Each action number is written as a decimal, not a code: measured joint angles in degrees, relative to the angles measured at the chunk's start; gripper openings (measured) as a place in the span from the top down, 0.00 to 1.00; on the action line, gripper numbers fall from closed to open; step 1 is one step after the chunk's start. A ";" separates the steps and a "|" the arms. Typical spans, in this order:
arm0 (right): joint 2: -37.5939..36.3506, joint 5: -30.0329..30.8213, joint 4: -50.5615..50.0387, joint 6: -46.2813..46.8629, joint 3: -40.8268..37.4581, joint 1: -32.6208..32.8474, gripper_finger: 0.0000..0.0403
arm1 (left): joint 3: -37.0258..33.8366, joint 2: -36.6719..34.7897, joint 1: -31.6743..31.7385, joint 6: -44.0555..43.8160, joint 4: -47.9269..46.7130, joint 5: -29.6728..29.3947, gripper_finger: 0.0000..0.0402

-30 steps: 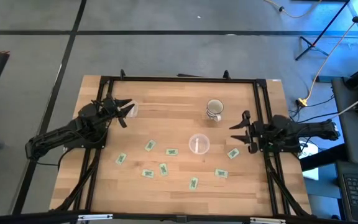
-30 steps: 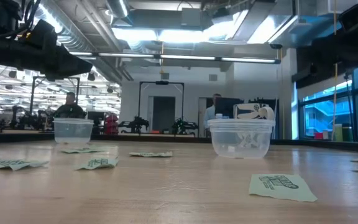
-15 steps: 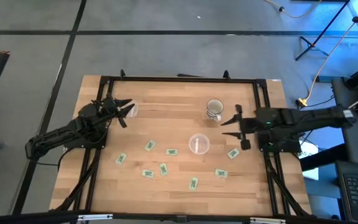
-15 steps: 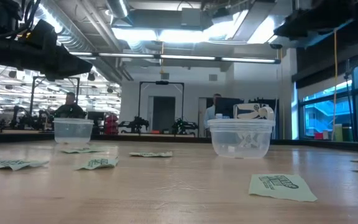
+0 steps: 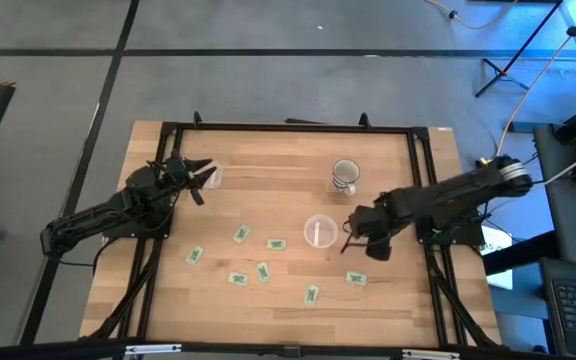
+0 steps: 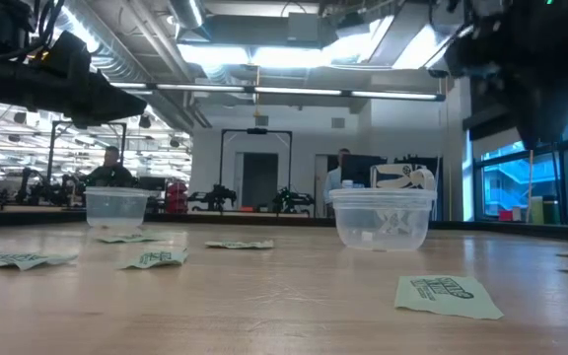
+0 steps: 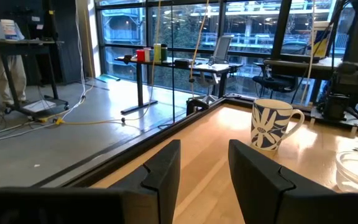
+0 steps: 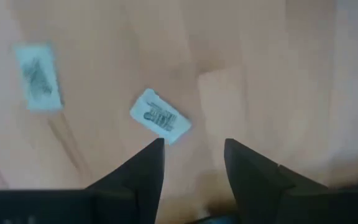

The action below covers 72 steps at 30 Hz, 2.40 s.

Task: Pick and place Stevia / Truvia into bins
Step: Put the green stevia packet into the circular transparent container

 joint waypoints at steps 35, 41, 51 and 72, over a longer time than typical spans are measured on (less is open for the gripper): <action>6.29 -0.81 17.09 -33.82 -10.77 7.92 0.58 | 0.02 0.00 -0.01 0.00 0.02 -0.18 0.68; 6.27 -0.96 20.31 -33.72 -13.03 7.92 0.58 | 0.02 0.00 0.01 0.00 0.02 -0.18 0.68; 6.29 -0.99 23.20 -36.33 -16.64 7.92 0.58 | 0.02 0.00 0.00 0.00 0.02 -0.18 0.68; 6.08 -0.38 27.92 -36.34 -20.17 7.88 0.58 | 0.02 0.00 -0.01 0.00 0.02 -0.18 0.68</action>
